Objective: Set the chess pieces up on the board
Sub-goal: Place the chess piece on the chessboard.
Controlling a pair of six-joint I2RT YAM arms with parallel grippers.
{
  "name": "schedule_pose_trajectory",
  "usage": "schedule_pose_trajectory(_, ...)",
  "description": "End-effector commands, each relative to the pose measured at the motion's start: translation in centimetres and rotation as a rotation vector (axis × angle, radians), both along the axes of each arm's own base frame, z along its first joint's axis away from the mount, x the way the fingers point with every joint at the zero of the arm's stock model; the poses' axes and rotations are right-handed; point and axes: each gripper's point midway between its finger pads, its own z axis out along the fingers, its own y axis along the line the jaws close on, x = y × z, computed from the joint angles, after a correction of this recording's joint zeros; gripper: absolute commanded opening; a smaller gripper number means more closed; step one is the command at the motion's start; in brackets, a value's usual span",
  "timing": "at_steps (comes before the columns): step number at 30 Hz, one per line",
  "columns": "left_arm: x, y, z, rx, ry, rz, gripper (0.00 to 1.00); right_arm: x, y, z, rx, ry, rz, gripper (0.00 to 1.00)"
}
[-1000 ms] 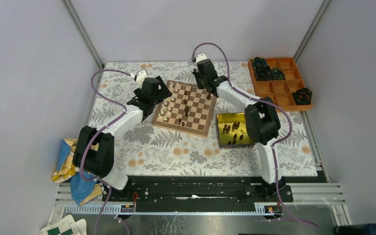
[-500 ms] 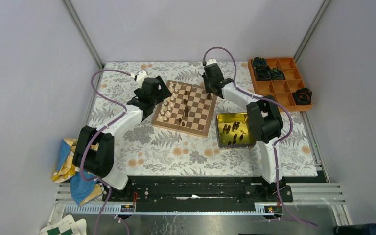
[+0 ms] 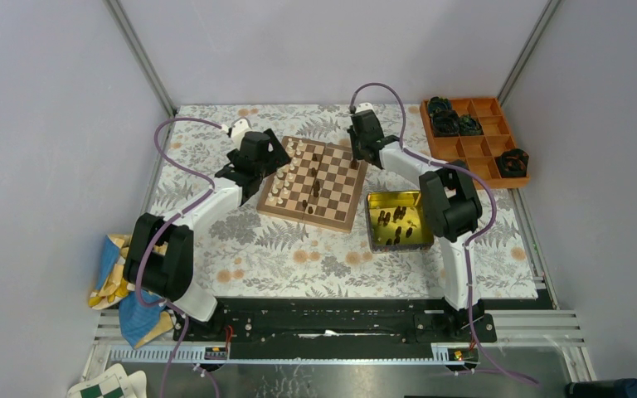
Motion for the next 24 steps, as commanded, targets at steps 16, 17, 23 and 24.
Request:
schedule_pose_trajectory(16,0.7,-0.2,-0.1,-0.018,-0.024,0.005,0.97,1.5,1.1,3.1,0.089,-0.061,0.020,0.00)
schedule_pose_trajectory(17,0.7,-0.2,-0.1,-0.018,-0.023,0.004,0.97,1.5,1.1,3.0,0.090,-0.058,0.021,0.01)
schedule_pose_trajectory(23,0.7,-0.2,-0.1,-0.018,-0.023,0.005,0.97,1.6,1.2,2.6,0.088,-0.050,0.021,0.07)
schedule_pose_trajectory(24,0.7,-0.1,-0.1,-0.018,-0.025,0.007,0.97,1.6,1.1,2.6,0.087,-0.050,0.020,0.08)
